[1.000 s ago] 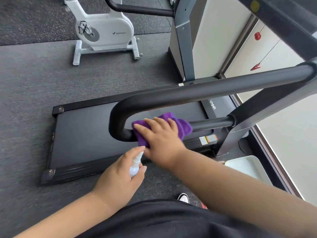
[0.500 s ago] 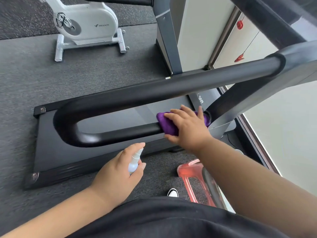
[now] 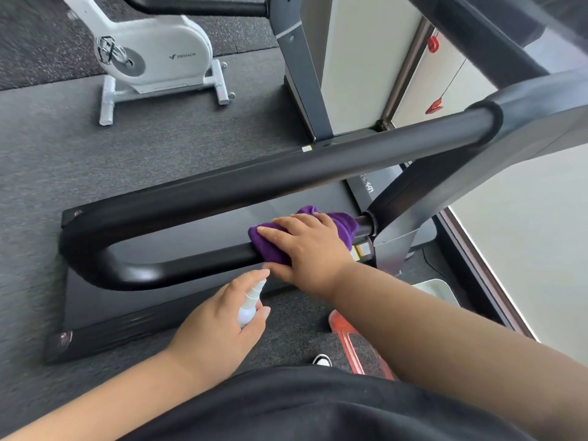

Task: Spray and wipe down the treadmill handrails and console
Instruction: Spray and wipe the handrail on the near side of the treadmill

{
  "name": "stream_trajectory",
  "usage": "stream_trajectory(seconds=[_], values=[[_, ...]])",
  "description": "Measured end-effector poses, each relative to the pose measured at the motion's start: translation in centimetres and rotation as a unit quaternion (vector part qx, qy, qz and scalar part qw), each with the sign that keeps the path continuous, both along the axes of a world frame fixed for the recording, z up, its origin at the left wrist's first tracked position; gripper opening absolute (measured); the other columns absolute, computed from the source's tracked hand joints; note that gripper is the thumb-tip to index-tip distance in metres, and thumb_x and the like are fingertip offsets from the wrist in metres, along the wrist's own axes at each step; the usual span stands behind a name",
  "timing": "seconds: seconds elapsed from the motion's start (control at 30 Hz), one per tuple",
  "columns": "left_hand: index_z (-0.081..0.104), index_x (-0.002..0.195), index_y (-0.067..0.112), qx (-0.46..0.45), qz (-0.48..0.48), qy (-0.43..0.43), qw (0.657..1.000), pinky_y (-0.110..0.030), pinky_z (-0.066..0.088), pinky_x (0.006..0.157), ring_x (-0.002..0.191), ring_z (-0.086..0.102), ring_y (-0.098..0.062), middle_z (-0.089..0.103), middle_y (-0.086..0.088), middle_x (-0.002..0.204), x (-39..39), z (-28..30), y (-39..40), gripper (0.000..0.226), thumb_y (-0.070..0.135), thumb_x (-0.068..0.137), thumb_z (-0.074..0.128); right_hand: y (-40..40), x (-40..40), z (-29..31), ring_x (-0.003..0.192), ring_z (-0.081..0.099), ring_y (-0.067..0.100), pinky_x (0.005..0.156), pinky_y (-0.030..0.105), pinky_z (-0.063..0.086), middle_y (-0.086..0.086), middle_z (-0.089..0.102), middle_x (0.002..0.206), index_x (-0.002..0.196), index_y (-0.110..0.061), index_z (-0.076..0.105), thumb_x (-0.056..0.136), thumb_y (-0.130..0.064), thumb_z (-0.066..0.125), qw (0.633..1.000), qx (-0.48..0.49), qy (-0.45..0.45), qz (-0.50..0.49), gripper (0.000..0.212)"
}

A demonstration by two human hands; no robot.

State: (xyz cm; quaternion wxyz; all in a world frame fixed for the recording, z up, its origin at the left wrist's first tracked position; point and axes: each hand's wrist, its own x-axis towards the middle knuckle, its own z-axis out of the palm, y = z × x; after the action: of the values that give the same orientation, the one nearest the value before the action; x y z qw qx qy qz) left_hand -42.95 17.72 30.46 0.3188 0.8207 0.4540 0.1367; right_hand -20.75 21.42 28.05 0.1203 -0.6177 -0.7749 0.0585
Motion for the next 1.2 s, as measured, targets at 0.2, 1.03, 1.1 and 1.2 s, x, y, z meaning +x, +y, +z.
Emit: stream_trajectory(seconds=[0.2, 1.03, 1.1, 1.2], values=[[0.026, 0.133, 0.057, 0.008, -0.014, 0.001, 1.000, -0.006, 0.036, 0.069, 0.082, 0.054, 0.005, 0.053, 0.031, 0.093, 1.6, 0.3, 0.5, 0.064, 0.031, 0.091, 0.067, -0.6, 7.8, 0.0, 0.134, 0.041, 0.035, 0.111, 0.058, 0.024, 0.003, 0.053, 0.139, 0.142, -0.041, 0.045, 0.074, -0.086, 0.040, 0.997, -0.035, -0.043, -0.045, 0.081], [0.026, 0.130, 0.058, 0.009, 0.066, -0.020, 0.998, -0.007, 0.040, 0.084, 0.093, 0.056, 0.009, 0.056, 0.026, 0.104, -11.9, 0.7, -1.0, 0.059, 0.037, 0.089, 0.062, -0.5, -17.5, 0.1, 0.138, 0.035, 0.027, 0.113, 0.059, 0.024, -0.001, 0.043, 0.151, 0.150, -0.028, 0.036, 0.092, -0.051, 0.048, 0.999, 0.044, 0.031, 0.005, 0.064], [0.027, 0.130, 0.058, 0.015, 0.069, -0.021, 0.997, -0.007, 0.039, 0.082, 0.092, 0.057, 0.008, 0.057, 0.025, 0.101, -12.4, 0.6, -0.8, 0.060, 0.033, 0.091, 0.066, -0.5, -17.2, 0.2, 0.139, 0.035, 0.031, 0.112, 0.059, 0.025, 0.001, 0.042, 0.152, 0.151, -0.029, 0.035, 0.092, -0.050, 0.045, 0.999, 0.048, 0.020, 0.006, 0.064], [0.027, 0.128, 0.061, 0.015, 0.056, -0.024, 0.998, -0.004, 0.038, 0.078, 0.093, 0.057, 0.005, 0.057, 0.027, 0.100, -12.2, 0.6, -0.5, 0.064, 0.030, 0.090, 0.067, -0.2, -15.6, 0.6, 0.138, 0.034, 0.039, 0.109, 0.066, 0.026, 0.006, 0.043, 0.150, 0.148, -0.037, 0.036, 0.086, -0.060, 0.040, 0.999, 0.032, -0.016, 0.001, 0.066]])
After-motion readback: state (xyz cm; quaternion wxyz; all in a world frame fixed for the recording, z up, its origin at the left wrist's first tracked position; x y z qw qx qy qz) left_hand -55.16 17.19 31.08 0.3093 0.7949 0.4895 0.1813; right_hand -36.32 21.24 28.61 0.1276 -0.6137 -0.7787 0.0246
